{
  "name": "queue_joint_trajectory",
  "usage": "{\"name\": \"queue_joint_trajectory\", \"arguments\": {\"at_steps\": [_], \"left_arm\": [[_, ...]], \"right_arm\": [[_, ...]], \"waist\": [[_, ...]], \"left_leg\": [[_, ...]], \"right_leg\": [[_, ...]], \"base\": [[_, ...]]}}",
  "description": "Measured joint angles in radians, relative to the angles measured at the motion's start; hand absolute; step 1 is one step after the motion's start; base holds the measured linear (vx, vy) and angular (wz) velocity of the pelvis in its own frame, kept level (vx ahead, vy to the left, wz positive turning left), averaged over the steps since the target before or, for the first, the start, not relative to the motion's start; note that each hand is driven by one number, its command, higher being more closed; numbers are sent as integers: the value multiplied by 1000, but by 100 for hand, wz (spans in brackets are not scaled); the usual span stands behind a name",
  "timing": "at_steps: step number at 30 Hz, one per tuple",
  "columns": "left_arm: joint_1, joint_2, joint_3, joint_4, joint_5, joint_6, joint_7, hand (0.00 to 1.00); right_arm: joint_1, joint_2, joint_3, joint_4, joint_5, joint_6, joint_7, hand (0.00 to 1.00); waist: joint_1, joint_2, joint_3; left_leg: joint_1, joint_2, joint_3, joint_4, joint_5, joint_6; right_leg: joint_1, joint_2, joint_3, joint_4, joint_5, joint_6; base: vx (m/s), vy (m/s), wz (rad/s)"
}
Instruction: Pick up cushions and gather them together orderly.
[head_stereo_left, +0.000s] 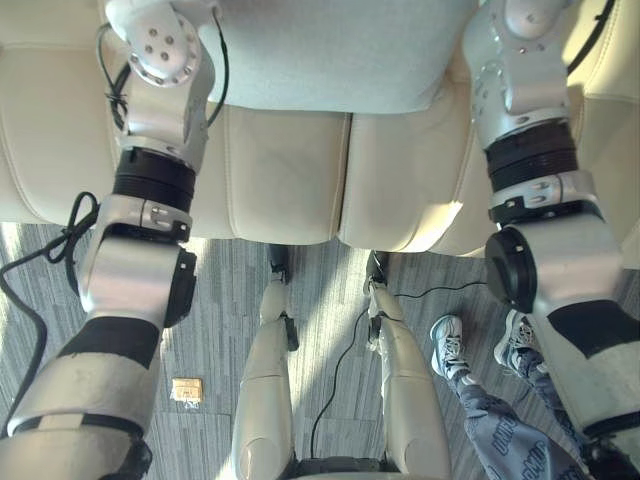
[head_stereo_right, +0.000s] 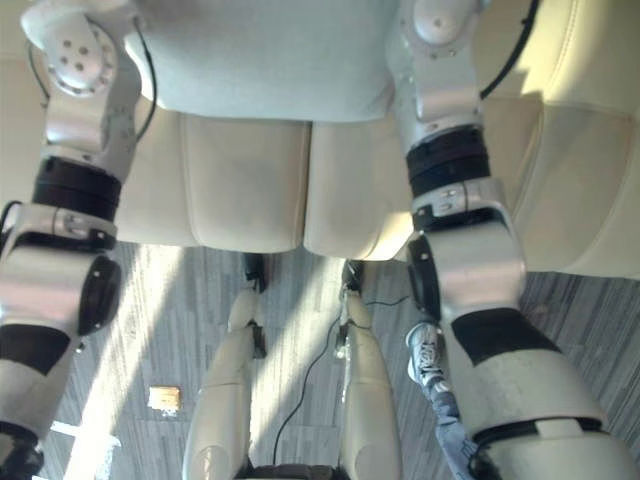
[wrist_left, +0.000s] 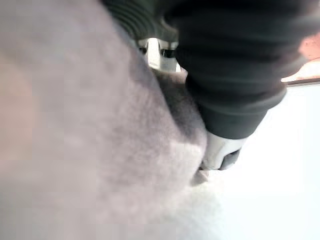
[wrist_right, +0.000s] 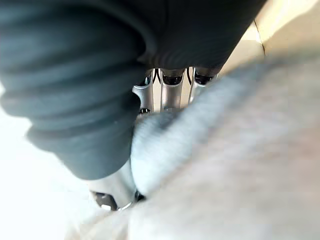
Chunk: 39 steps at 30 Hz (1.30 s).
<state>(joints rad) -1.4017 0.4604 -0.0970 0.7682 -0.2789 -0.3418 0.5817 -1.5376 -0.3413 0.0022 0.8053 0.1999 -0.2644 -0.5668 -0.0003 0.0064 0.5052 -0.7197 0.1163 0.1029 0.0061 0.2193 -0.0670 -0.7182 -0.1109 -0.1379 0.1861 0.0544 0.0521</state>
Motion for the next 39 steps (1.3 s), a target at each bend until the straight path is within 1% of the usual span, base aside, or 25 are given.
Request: {"name": "queue_joint_trajectory", "arguments": {"at_steps": [2, 4, 6, 9, 10, 13, 14, 15, 17, 18, 21, 22, 23, 25, 26, 28, 29, 30, 31, 32, 33, 35, 37, 38, 39], "left_arm": [[0, 1, 4, 0, -1, 2, -9, 0], [1, 4, 35, -4, -22, 6, -35, 0], [16, 13, 62, -16, -41, 11, -44, 0], [67, 58, 109, -34, -86, 30, -72, 0], [101, 87, 141, -34, -119, 42, -93, 0], [130, 121, 196, -35, -159, 59, -134, 0], [147, 125, 210, -46, -178, 73, -156, 0], [154, 127, 214, -52, -180, 76, -161, 0], [202, 131, 227, -106, -186, 88, -195, 0], [213, 131, 230, -124, -186, 90, -197, 0], [323, 127, 245, -261, -182, 95, -197, 0], [401, 99, 264, -349, -175, 95, -196, 0], [437, 81, 269, -388, -174, 94, -195, 0], [593, -1, 275, -508, -137, 92, -195, 0], [631, -19, 274, -530, -130, 92, -195, 0], [813, -107, 274, -626, -94, 94, -206, 0], [855, -133, 275, -645, -90, 96, -215, 0], [959, -189, 271, -685, -74, 101, -234, 0], [1105, -251, 250, -708, -57, 105, -265, 0], [1145, -263, 239, -711, -54, 107, -274, 0], [1254, -288, 219, -717, -47, 109, -306, 0], [1400, -321, 195, -716, -29, 114, -358, 0], [1493, -342, 170, -702, -14, 115, -403, 0], [1538, -354, 152, -657, -3, 119, -436, 0], [1548, -360, 148, -632, 5, 122, -452, 0]], "right_arm": [[14, -15, 0, -8, 15, -1, 12, 0], [36, -43, -34, -28, 77, 0, 37, 0], [80, -68, -59, -81, 121, 0, 48, 0], [160, -136, -113, -139, 167, 2, 68, 0], [207, -178, -161, -171, 193, 5, 82, 0], [276, -233, -215, -227, 245, 9, 111, 0], [318, -250, -239, -249, 273, 10, 128, 0], [329, -254, -243, -250, 279, 10, 131, 0], [418, -259, -293, -294, 294, 18, 150, 0], [436, -259, -301, -307, 298, 19, 155, 0], [561, -257, -318, -383, 315, 28, 179, 0], [638, -252, -319, -434, 315, 34, 190, 0], [676, -244, -323, -460, 314, 35, 196, 0], [833, -181, -359, -533, 307, 39, 221, 0], [864, -163, -364, -541, 306, 39, 224, 0], [1009, -65, -388, -578, 270, 42, 251, 0], [1040, -37, -395, -592, 269, 44, 256, 0], [1122, 21, -395, -606, 250, 45, 272, 0], [1249, 88, -390, -606, 205, 45, 303, 0], [1280, 109, -389, -606, 190, 46, 314, 0], [1367, 163, -389, -601, 163, 45, 340, 0], [1478, 232, -379, -589, 124, 48, 384, 0], [1565, 262, -359, -568, 99, 48, 419, 0], [1611, 267, -344, -524, 74, 51, 443, 0], [1631, 268, -341, -502, 72, 52, 455, 0]], "waist": [[1, 0, 0], [3, 0, 0], [5, 0, 0], [6, -1, 0], [11, -1, 0], [12, -1, 0], [14, -1, 0], [14, -1, 0], [15, -2, -1], [15, -2, -1], [18, -2, -1], [26, -1, -2], [29, -2, -2], [33, -3, -4], [33, -4, -5], [37, -5, -6], [37, -5, -6], [36, -5, -11], [38, -7, -85], [39, -8, -105], [39, -9, -134], [40, -11, -155], [40, -11, -198], [38, -11, -221], [38, -11, -230]], "left_leg": [[-3, 2, 0, 3, 0, 0], [-14, 4, 2, 15, -1, 0], [-14, 8, 5, 16, -1, 0], [-14, 14, 11, 32, -7, 3], [-9, 18, 22, 49, -14, 3], [12, 21, 26, 47, -14, 3], [30, 22, 27, 45, -14, 3], [37, 22, 28, 45, -14, 2], [77, 25, 29, 29, -21, 0], [83, 26, 29, 28, -24, -1], [125, 27, 28, 17, -23, -1], [153, 25, 28, 12, -17, -4], [165, 23, 27, 11, -19, -6], [220, 11, 11, 11, -23, -11], [230, 8, 5, 11, -25, -13], [274, 0, -16, 9, -31, -18], [288, -3, -24, 8, -31, -18], [321, -6, -35, 4, -36, -18], [321, -13, -47, 5, -58, -25], [322, -14, -51, 6, -62, -27], [346, -16, -57, 6, -76, -30], [406, -19, -58, 5, -93, -32], [428, -18, -58, 5, -104, -32], [449, -18, -58, 4, -108, -31], [460, -18, -58, 3, -110, -29]], "right_leg": [[-1, 0, 0, 0, 0, 0], [-8, 1, 2, 2, 0, 0], [-9, 2, 2, 5, 0, 0], [-14, 4, 3, 28, 0, 0], [-12, 5, 6, 39, 0, 0], [7, 5, 7, 39, -1, 0], [26, 5, 4, 39, -6, -1], [33, 5, 1, 40, -9, -3], [65, 4, -13, 57, -25, -8], [70, 4, -15, 59, -27, -8], [106, 2, -23, 74, -45, -10], [130, -1, -26, 82, -57, -9], [141, -4, -30, 89, -66, -10], [194, -18, -47, 121, -105, -7], [203, -20, -50, 129, -113, -6], [251, -30, -71, 149, -146, -7], [268, -31, -77, 149, -152, -7], [309, -32, -89, 148, -165, -4], [318, -32, -98, 149, -188, -3], [321, -33, -100, 148, -193, -2], [350, -33, -105, 139, -203, -2], [415, -32, -104, 120, -213, 1], [446, -28, -106, 95, -213, 2], [478, -27, -109, 79, -211, 4], [493, -26, -111, 71, -211, 4]], "base": [[40, -2, 0], [0, 0, 0], [13, -3, -4], [-3, -6, -5], [-18, -12, -9], [-12, -8, -4], [0, 0, 0], [-22, -32, 6], [-13, -51, 11], [3, -53, 14], [44, -57, 13], [56, -44, 9], [90, -57, 20], [107, -56, 34], [113, -56, 38], [119, -63, 32], [130, -67, 33], [154, -58, 38], [127, -45, 36], [164, -29, 26], [126, -14, 12], [131, -16, 2], [106, -5, -2], [101, 2, 4], [117, 1, 8]]}}
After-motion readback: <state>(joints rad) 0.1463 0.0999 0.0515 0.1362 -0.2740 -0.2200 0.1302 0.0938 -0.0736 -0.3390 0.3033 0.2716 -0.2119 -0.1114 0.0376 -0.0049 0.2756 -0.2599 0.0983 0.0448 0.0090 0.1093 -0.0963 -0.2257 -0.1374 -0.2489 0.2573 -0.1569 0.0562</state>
